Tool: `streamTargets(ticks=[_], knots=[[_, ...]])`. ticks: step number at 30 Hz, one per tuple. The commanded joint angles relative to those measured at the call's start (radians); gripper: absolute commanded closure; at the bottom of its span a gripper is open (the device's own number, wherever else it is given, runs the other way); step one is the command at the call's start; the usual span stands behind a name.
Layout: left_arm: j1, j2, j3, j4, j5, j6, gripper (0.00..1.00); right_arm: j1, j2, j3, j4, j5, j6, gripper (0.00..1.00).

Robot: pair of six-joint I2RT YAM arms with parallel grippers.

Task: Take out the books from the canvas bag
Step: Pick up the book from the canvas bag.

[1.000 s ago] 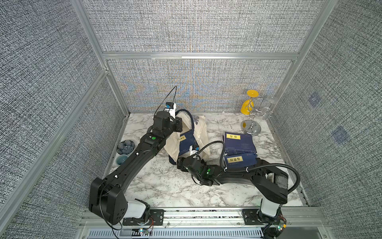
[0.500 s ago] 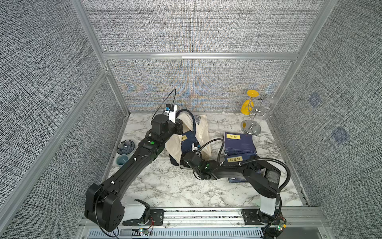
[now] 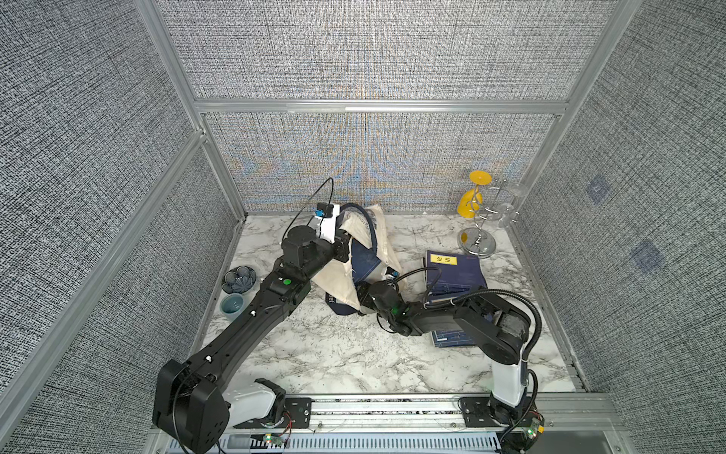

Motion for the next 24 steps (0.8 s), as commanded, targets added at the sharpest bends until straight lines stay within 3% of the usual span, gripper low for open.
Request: streamTargets(ticks=[1,8,24], knots=[[-0.004,-0.004,0.010,0.142,0.059,0.013,1.00,-0.019,0.010,-0.003,0.138,-0.046,-0.003,0.14],[-0.014,0.020,0.026,0.109,0.074,0.023,1.00,-0.069,0.062,-0.007,0.296,-0.150,0.014,0.18],[-0.019,0.062,0.048,0.080,0.139,0.041,1.00,-0.096,0.097,0.006,0.361,-0.197,0.021,0.24]])
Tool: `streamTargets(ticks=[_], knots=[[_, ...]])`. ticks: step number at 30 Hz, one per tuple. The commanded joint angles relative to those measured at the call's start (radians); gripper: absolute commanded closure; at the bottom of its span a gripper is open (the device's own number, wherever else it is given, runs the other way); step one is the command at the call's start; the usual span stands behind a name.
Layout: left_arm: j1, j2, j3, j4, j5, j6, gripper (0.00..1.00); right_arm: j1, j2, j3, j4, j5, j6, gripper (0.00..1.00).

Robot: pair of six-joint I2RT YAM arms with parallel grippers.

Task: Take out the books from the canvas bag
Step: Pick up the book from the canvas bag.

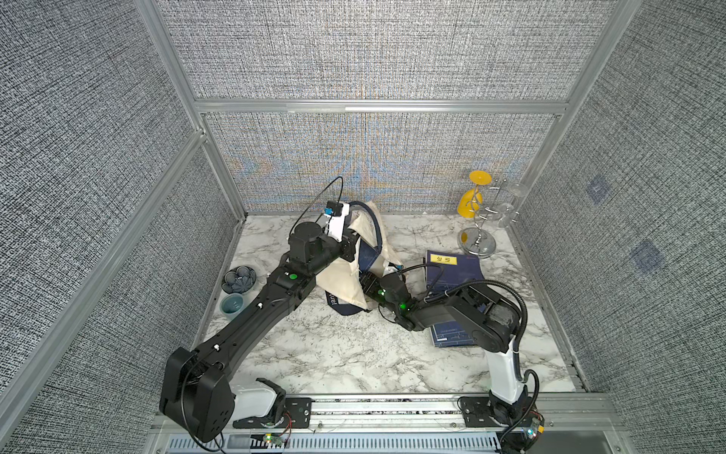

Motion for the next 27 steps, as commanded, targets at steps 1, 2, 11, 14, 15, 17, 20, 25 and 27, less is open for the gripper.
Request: streamTargets(ticks=[1,2,11,14,15,17,20,25,27], knots=[[-0.003,-0.003,0.007,0.071,0.065,0.016,1.00,-0.012,0.017,0.010,0.067,-0.040,0.011,0.25],[-0.004,-0.003,0.007,0.073,0.070,0.016,1.00,-0.017,0.026,0.012,0.090,-0.055,0.014,0.26],[-0.004,0.030,0.013,0.069,0.122,0.025,1.00,-0.043,0.043,0.046,0.171,-0.133,-0.017,0.32],[-0.003,0.043,0.020,0.055,0.123,0.031,1.00,-0.056,0.051,0.083,0.183,-0.175,-0.020,0.34],[-0.004,0.045,0.021,0.052,0.120,0.033,1.00,-0.060,0.053,0.089,0.185,-0.185,-0.019,0.36],[-0.003,0.049,0.025,0.041,0.116,0.040,1.00,-0.062,0.050,0.084,0.191,-0.184,-0.015,0.37],[-0.003,0.058,0.035,0.010,0.093,0.060,1.00,-0.069,0.037,0.061,0.207,-0.179,-0.003,0.40],[-0.003,0.086,0.058,-0.041,0.037,0.080,1.00,-0.076,-0.008,0.025,0.208,-0.188,-0.020,0.48],[-0.003,0.098,0.065,-0.054,0.018,0.083,1.00,-0.076,-0.024,0.012,0.215,-0.187,-0.021,0.48]])
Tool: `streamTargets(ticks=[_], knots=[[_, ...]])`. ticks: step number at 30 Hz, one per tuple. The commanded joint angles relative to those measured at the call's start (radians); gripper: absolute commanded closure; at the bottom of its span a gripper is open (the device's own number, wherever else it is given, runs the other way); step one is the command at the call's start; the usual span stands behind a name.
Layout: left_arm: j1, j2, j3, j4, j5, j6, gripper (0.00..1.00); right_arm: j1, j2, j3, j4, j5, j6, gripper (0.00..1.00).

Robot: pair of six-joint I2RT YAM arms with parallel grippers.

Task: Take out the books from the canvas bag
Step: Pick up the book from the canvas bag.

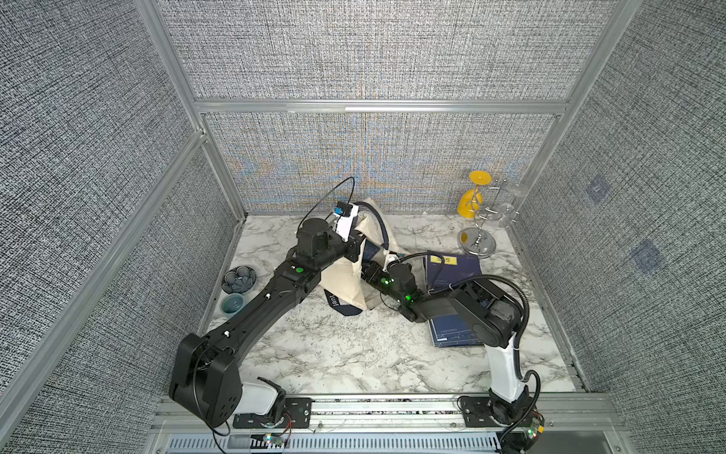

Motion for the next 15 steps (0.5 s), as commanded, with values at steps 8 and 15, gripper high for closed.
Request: streamTargets(ticks=[8,15], knots=[[-0.001,0.021,0.021,-0.014,-0.037,0.028,1.00,-0.006,-0.020,-0.046,0.042,0.024,-0.002,0.49],[-0.001,0.019,0.011,0.017,-0.001,0.005,1.00,-0.010,0.023,-0.002,-0.039,0.058,0.052,0.49]])
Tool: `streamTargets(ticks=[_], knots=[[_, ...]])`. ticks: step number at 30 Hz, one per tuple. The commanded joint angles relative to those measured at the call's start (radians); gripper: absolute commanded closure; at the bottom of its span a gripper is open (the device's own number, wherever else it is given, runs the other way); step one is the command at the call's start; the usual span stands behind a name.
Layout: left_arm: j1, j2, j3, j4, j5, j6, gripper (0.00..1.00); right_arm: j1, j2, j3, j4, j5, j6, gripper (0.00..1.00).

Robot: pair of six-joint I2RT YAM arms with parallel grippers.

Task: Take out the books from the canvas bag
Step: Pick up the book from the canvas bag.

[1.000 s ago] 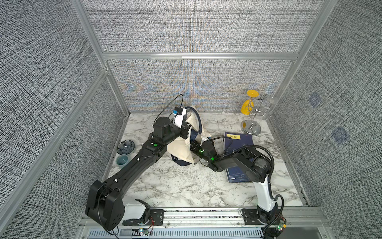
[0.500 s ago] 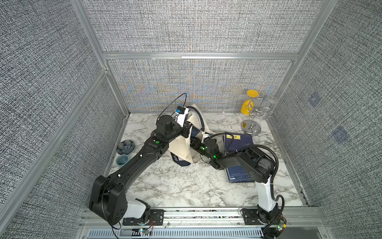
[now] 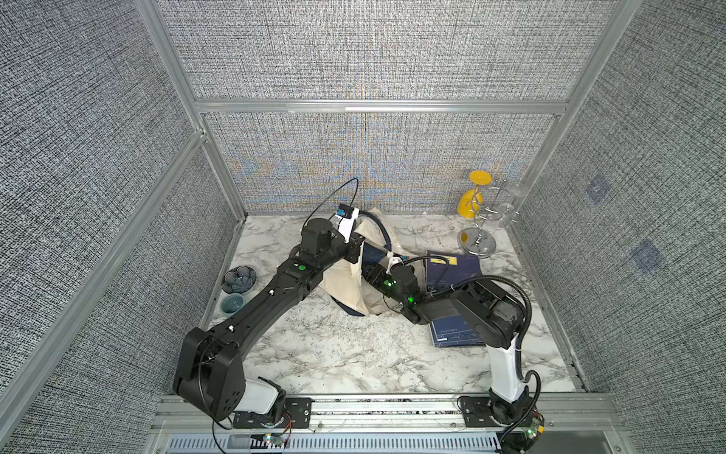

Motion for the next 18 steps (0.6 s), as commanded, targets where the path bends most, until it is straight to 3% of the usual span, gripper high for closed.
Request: streamTargets(ticks=[1,7,18], knots=[[0.000,-0.007,-0.006,0.087,0.050,-0.007,1.00,-0.002,0.020,0.026,-0.012,0.028,0.030,0.49],[-0.002,-0.008,-0.021,0.123,0.109,-0.022,1.00,-0.005,0.027,0.098,-0.065,0.038,-0.003,0.53],[-0.003,-0.007,-0.012,0.106,0.114,-0.008,1.00,-0.017,0.045,0.163,-0.124,0.013,-0.005,0.73]])
